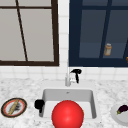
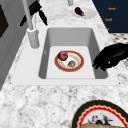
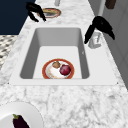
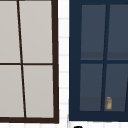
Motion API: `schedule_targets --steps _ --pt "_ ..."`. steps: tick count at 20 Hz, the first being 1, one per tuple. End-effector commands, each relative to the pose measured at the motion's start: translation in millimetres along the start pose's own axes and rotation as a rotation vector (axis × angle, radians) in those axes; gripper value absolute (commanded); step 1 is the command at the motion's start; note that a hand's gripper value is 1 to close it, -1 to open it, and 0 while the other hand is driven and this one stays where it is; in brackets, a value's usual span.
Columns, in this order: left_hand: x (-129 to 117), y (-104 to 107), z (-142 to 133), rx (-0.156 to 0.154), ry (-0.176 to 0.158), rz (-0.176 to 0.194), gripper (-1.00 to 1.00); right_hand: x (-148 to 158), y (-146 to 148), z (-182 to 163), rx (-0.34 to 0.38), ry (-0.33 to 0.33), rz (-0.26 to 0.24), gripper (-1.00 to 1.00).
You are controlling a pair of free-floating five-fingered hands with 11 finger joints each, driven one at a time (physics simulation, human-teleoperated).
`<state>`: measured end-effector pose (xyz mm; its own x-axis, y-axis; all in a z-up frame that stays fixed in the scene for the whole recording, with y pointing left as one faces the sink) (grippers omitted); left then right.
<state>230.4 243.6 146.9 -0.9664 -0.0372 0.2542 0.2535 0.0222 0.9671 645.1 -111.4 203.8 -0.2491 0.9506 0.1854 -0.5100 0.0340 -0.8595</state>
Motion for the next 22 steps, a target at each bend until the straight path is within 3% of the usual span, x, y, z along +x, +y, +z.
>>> schedule_targets --steps 1,6,7,8,10,14,22 --pt "0 0 0 0.0 0.0 0.0 0.0 -9 11 -27 0.034 -0.025 0.043 -1.0" --pt "0 0 0 0.0 0.0 0.0 0.0 -17 14 -54 0.075 -0.025 0.025 -1.0" --pt "0 0 0 0.0 0.0 0.0 0.0 -19 13 -55 0.079 -0.037 0.019 1.0" --pt "0 0 0 0.0 0.0 0.0 0.0 -19 13 -54 0.079 -0.05 0.037 1.0" --pt "0 0 0 0.0 0.0 0.0 0.0 -20 11 -55 0.149 -0.065 0.037 1.0" --pt "0 0 0 0.0 0.0 0.0 0.0 -21 17 -48 0.26 -0.093 -0.005 1.0" --pt "0 0 0 0.0 0.0 0.0 0.0 -26 15 -46 0.222 -0.093 -0.053 1.0"
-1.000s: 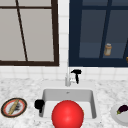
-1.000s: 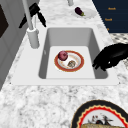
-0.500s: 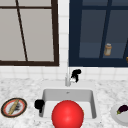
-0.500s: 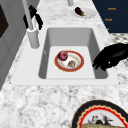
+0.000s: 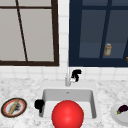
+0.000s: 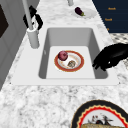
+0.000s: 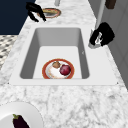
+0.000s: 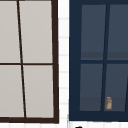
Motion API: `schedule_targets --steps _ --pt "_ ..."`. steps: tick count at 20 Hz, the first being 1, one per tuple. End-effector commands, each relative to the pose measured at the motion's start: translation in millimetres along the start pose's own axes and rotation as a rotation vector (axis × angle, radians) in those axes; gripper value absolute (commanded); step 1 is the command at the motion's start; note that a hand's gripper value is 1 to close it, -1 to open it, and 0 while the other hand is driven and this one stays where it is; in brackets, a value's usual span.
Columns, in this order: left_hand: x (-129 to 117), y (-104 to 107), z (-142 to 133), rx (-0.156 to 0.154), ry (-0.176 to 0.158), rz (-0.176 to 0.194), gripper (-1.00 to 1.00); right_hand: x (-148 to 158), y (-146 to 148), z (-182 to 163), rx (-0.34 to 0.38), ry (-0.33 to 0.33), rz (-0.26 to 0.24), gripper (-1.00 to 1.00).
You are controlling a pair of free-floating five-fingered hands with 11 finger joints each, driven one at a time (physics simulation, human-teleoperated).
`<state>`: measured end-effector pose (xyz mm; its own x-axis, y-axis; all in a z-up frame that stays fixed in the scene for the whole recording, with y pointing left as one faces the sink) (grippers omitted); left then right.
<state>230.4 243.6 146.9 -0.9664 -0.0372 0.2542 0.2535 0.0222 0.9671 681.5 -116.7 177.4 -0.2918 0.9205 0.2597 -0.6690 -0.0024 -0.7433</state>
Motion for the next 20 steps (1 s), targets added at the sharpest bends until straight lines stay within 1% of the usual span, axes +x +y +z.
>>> schedule_targets --steps 1,9,12,16,18,20 --pt "0 0 0 0.0 0.0 0.0 0.0 -7 9 -6 0.022 -0.01 -0.02 1.0" --pt "0 0 0 0.0 0.0 0.0 0.0 -9 11 -7 0.002 -0.019 -0.044 1.0" --pt "0 0 0 0.0 0.0 0.0 0.0 -9 13 -4 -0.022 -0.02 -0.039 1.0" --pt "0 0 0 0.0 0.0 0.0 0.0 -13 16 -6 -0.017 -0.032 -0.06 1.0" --pt "0 0 0 0.0 0.0 0.0 0.0 -16 19 -5 -0.022 -0.042 -0.074 1.0" --pt "0 0 0 0.0 0.0 0.0 0.0 -19 20 -7 -0.013 -0.051 -0.093 1.0"
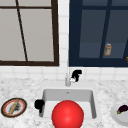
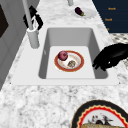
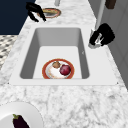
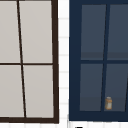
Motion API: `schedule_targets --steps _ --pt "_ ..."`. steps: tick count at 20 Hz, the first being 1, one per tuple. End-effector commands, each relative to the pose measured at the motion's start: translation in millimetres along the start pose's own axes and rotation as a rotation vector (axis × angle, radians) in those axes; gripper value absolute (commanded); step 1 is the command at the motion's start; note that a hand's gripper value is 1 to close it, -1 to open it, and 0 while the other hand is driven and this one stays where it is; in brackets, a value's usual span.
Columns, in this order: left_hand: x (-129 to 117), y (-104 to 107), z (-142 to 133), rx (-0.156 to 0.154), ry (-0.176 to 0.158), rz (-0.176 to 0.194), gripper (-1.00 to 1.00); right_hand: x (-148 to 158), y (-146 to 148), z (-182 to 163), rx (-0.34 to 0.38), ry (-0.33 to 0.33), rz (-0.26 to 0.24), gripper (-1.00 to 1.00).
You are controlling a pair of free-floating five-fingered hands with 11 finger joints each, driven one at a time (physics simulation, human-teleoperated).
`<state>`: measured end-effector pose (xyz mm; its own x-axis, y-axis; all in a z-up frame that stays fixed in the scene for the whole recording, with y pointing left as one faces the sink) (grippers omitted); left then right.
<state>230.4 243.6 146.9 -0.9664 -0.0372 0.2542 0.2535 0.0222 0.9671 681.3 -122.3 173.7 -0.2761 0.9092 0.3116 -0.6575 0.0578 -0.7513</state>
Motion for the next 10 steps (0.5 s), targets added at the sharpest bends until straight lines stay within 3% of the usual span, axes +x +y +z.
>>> schedule_targets --steps 1,10 --pt "0 0 0 0.0 0.0 0.0 0.0 -15 16 -6 0.025 -0.029 -0.051 1.0" --pt "0 0 0 0.0 0.0 0.0 0.0 -27 18 -6 -0.007 -0.059 -0.086 1.0"
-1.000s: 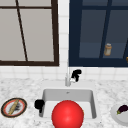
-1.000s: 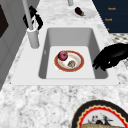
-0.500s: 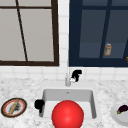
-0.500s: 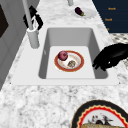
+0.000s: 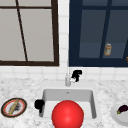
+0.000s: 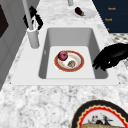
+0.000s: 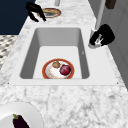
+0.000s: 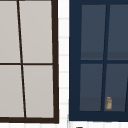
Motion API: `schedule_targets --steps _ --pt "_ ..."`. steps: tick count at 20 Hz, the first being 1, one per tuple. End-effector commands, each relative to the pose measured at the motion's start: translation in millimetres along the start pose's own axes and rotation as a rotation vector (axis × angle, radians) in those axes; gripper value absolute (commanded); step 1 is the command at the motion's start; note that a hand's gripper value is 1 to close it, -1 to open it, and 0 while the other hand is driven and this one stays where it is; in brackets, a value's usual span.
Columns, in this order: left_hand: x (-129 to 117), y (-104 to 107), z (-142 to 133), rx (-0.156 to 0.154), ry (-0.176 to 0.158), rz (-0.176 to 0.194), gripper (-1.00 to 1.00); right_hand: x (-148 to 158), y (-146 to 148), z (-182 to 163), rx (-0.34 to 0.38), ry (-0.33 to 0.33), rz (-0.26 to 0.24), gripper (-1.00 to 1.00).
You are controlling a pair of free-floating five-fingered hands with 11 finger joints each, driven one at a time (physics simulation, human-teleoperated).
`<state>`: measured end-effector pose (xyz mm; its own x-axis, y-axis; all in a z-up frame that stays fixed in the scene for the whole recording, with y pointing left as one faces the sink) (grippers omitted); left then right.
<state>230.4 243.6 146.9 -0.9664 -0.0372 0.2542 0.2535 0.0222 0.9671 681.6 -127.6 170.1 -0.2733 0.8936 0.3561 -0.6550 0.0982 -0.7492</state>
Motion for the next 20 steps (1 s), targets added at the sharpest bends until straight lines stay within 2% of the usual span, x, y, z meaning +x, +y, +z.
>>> schedule_targets --steps 1,7,9,10,11,13,20 --pt "0 0 0 0.0 0.0 0.0 0.0 -19 14 -6 0.016 -0.031 -0.051 1.0" --pt "0 0 0 0.0 0.0 0.0 0.0 -6 10 -4 -0.001 -0.012 -0.013 1.0" --pt "0 0 0 0.0 0.0 0.0 0.0 -6 9 -2 -0.01 -0.021 -0.023 1.0" --pt "0 0 0 0.0 0.0 0.0 0.0 -7 3 1 -0.008 -0.023 -0.027 -1.0" --pt "0 0 0 0.0 0.0 0.0 0.0 -12 1 3 -0.007 -0.024 -0.049 -1.0" --pt "0 0 0 0.0 0.0 0.0 0.0 -10 -6 8 -0.01 -0.025 -0.054 -1.0" --pt "0 0 0 0.0 0.0 0.0 0.0 -25 -28 38 0.007 -0.032 -0.036 -1.0"
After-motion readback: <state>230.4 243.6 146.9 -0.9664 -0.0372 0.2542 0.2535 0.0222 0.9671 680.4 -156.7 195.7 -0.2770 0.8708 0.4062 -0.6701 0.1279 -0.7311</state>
